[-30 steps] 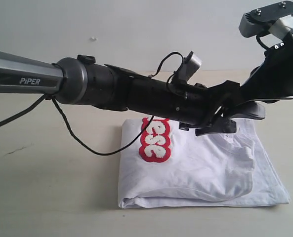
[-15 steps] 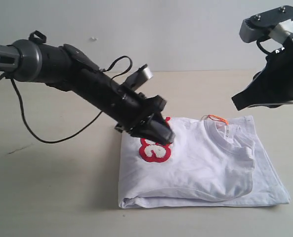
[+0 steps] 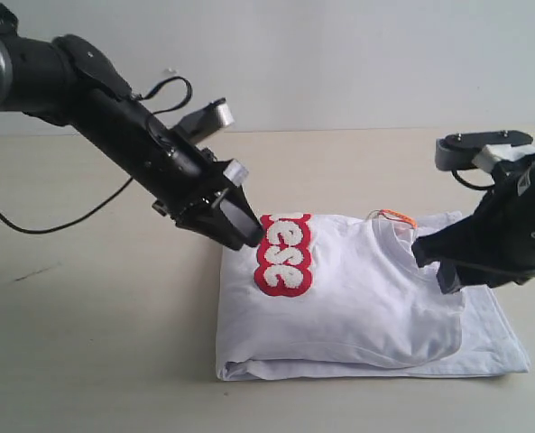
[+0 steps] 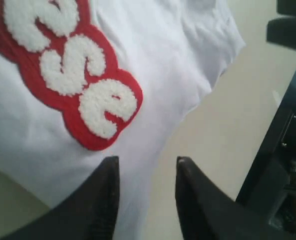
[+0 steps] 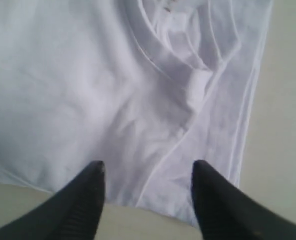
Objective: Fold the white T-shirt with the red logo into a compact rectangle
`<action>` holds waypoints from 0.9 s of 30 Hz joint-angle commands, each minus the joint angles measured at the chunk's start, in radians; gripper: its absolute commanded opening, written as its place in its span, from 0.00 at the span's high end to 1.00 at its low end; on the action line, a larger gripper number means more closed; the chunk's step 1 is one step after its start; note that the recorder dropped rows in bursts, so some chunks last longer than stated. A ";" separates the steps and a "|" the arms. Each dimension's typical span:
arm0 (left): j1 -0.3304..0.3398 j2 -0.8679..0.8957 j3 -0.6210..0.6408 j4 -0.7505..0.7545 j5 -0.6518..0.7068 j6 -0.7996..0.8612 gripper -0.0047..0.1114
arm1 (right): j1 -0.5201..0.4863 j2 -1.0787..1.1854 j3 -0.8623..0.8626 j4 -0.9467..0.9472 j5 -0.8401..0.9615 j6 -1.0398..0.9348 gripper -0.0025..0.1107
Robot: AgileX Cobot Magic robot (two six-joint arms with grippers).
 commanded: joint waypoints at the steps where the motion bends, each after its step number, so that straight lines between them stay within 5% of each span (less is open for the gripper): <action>1: 0.033 -0.095 0.047 0.007 -0.076 0.002 0.71 | -0.006 -0.006 0.088 0.009 -0.083 0.056 0.36; 13: 0.036 -0.154 0.255 -0.021 -0.219 0.059 0.71 | -0.006 -0.006 0.190 0.192 -0.298 0.064 0.40; 27: 0.036 -0.154 0.275 -0.084 -0.214 0.111 0.71 | -0.006 0.136 0.190 0.206 -0.334 0.058 0.51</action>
